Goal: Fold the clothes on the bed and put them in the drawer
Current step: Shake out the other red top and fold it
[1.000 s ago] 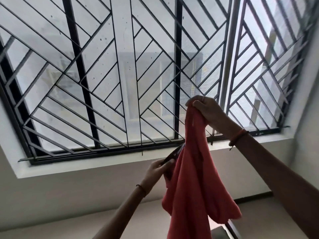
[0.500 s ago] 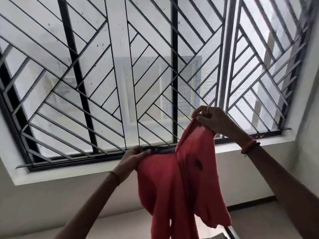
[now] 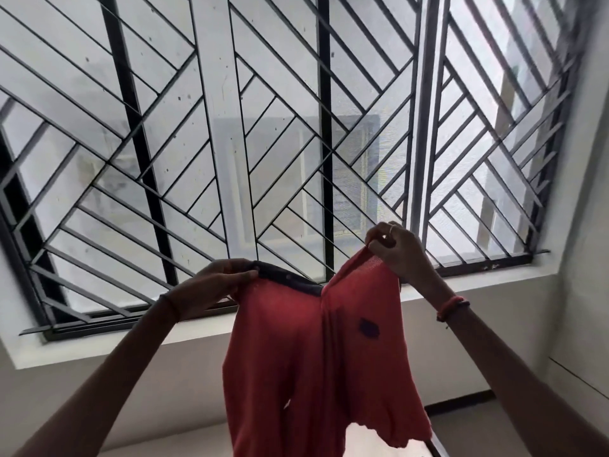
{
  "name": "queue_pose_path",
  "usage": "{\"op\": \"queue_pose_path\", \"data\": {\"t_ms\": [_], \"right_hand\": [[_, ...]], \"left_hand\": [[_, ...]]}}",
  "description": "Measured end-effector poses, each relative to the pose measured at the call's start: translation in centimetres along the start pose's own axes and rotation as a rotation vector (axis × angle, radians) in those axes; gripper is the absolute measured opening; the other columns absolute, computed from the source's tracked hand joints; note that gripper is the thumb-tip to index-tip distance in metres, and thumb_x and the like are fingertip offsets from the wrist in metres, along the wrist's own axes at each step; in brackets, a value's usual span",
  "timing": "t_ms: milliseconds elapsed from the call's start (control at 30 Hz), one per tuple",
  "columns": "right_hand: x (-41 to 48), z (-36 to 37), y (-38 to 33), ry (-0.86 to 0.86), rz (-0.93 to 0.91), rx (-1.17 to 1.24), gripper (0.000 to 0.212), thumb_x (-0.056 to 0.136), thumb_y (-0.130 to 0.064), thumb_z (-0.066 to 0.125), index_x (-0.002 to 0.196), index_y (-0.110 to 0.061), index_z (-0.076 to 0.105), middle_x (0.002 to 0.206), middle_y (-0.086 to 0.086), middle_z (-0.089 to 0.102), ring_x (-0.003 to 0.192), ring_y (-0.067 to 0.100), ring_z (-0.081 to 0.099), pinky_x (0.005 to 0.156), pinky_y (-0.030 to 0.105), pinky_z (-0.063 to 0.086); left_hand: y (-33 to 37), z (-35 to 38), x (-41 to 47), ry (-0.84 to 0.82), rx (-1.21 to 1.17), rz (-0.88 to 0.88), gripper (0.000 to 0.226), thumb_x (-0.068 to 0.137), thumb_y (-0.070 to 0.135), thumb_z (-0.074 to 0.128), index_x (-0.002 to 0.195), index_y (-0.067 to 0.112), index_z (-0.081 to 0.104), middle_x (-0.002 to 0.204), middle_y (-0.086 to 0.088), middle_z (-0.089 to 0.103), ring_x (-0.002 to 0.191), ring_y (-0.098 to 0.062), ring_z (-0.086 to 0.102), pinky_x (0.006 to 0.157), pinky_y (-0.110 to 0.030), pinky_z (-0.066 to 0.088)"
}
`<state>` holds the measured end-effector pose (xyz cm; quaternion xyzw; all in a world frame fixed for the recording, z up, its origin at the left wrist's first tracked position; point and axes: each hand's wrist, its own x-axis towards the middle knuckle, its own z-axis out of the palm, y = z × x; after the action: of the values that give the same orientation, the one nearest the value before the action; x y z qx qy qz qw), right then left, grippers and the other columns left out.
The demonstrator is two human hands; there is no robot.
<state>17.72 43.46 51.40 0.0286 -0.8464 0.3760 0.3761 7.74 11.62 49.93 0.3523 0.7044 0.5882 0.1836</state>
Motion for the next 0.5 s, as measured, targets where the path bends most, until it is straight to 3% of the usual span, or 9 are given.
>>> {"op": "queue_pose_path", "data": {"t_ms": [133, 200, 333, 400, 500], "right_hand": [[-0.5, -0.7, -1.2, -0.13, -0.004, 0.315, 0.03, 0.084, 0.009, 0.056, 0.081, -0.019, 0.067, 0.067, -0.019, 0.068, 0.06, -0.008, 0.057, 0.056, 0.004, 0.039], [-0.5, -0.9, -1.6, -0.184, -0.001, 0.384, 0.028, 0.087, 0.009, 0.055, 0.083, -0.015, 0.068, 0.067, -0.018, 0.068, 0.059, -0.008, 0.057, 0.051, 0.004, 0.039], [0.2, -0.2, -2.2, -0.102, -0.304, 0.043, 0.016, 0.086, -0.007, 0.063, 0.091, -0.019, 0.073, 0.083, -0.01, 0.065, 0.08, 0.001, 0.059, 0.072, 0.007, 0.04], [0.2, 0.8, -2.4, -0.049, -0.464, -0.069, 0.015, 0.087, -0.011, 0.062, 0.095, -0.007, 0.073, 0.089, 0.006, 0.061, 0.082, 0.007, 0.057, 0.077, 0.008, 0.041], [-0.4, 2.3, -3.2, -0.01, -0.578, -0.108, 0.023, 0.09, -0.015, 0.055, 0.099, 0.0, 0.07, 0.09, 0.013, 0.059, 0.082, 0.008, 0.056, 0.08, 0.011, 0.043]], "left_hand": [[0.7, -0.4, 0.3, 0.054, -0.029, 0.06, 0.069, 0.054, 0.054, 0.085, 0.106, 0.011, 0.072, 0.094, -0.007, 0.07, 0.078, -0.013, 0.063, 0.066, -0.021, 0.052], [1.1, -0.5, 0.5, 0.086, -0.029, 0.08, 0.065, 0.055, 0.055, 0.084, 0.102, 0.012, 0.073, 0.091, -0.011, 0.067, 0.073, -0.014, 0.062, 0.061, -0.022, 0.053], [2.1, 0.0, 1.1, 0.134, -0.033, 0.051, 0.028, 0.08, 0.029, 0.065, 0.096, 0.007, 0.074, 0.097, -0.022, 0.061, 0.081, -0.026, 0.056, 0.064, -0.025, 0.05], [2.4, 0.6, 1.5, 0.153, -0.025, 0.026, 0.03, 0.078, 0.026, 0.066, 0.097, 0.005, 0.073, 0.097, -0.021, 0.06, 0.089, -0.029, 0.049, 0.07, -0.028, 0.045], [2.8, 1.4, 2.1, 0.165, -0.018, 0.01, 0.038, 0.074, 0.028, 0.072, 0.099, -0.001, 0.071, 0.094, -0.02, 0.057, 0.087, -0.029, 0.046, 0.066, -0.024, 0.046]]}}
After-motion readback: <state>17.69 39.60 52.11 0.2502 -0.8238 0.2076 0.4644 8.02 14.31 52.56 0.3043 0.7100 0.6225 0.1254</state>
